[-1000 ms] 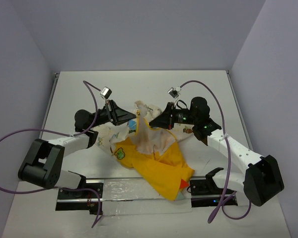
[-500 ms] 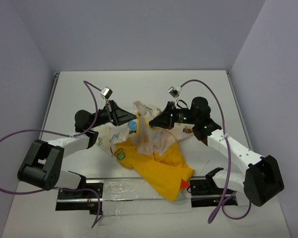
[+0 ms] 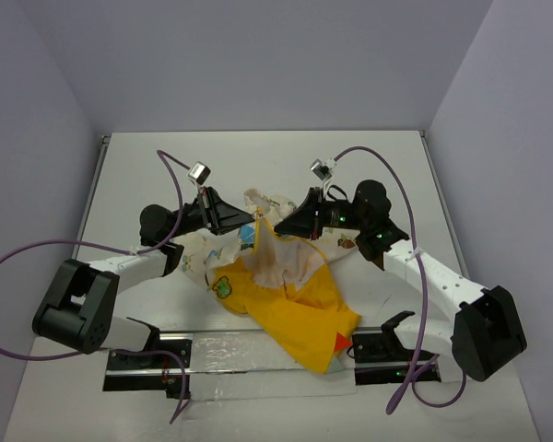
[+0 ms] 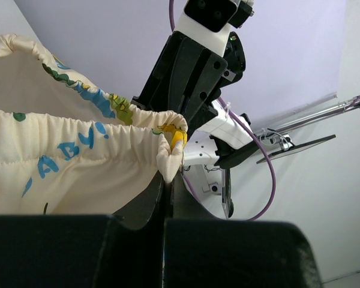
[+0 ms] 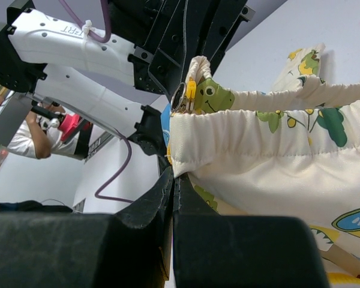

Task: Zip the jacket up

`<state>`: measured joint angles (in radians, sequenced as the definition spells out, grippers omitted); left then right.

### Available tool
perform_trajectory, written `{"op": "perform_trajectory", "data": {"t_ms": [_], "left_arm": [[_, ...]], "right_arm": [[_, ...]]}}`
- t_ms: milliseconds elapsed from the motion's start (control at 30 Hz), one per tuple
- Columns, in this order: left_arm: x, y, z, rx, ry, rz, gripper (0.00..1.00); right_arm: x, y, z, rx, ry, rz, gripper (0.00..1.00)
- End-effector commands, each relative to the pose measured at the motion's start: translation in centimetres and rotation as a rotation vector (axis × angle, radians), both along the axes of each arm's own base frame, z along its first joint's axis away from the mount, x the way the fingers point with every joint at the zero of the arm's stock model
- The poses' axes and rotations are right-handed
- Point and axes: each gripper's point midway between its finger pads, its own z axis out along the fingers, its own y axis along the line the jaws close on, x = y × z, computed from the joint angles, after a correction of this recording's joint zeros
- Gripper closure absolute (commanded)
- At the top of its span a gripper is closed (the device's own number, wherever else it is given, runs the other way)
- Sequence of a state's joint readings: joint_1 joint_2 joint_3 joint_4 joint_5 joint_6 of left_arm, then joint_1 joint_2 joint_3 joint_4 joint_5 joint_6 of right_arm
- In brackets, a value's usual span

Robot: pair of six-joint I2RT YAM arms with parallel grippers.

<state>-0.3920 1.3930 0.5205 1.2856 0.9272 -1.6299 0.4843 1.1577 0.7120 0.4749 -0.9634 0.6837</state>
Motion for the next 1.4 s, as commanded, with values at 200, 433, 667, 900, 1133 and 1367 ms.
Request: {"op": "perform_trajectory", "data": {"t_ms": [200, 433, 667, 900, 1133, 1367], "left_arm": [[-5.7, 1.9, 7.8, -0.243, -0.594, -0.014, 1.0], [-5.7, 1.8, 7.6, -0.239, -0.586, -0.016, 1.0], [-5.7, 1.7, 7.5, -0.241, -0.585, -0.017, 1.0], [-5.8, 1.6, 7.3, -0.234, -0.585, -0.026, 1.0], [-5.8, 1.6, 7.4, -0.238, -0.589, -0.026, 1.0], [-5.9, 1.6, 7.7, -0.241, -0.595, -0.028, 1.0]], "right_arm": [[-0.1, 0.5, 2.1, 0.052, -0.078, 0.021, 1.0], [0.1, 0.7, 2.9, 0.081, -0.08, 0.023, 1.0], [0.3, 0.9, 3.0, 0.083, -0.078, 0.025, 1.0], [-0.2, 0.4, 3.0, 0.049, -0.115, 0.008, 1.0], [0.3, -0.3, 2.6, -0.008, -0.132, -0.06, 1.0], [0.9, -0.6, 2.6, -0.017, -0.138, -0.078, 1.0]]}}
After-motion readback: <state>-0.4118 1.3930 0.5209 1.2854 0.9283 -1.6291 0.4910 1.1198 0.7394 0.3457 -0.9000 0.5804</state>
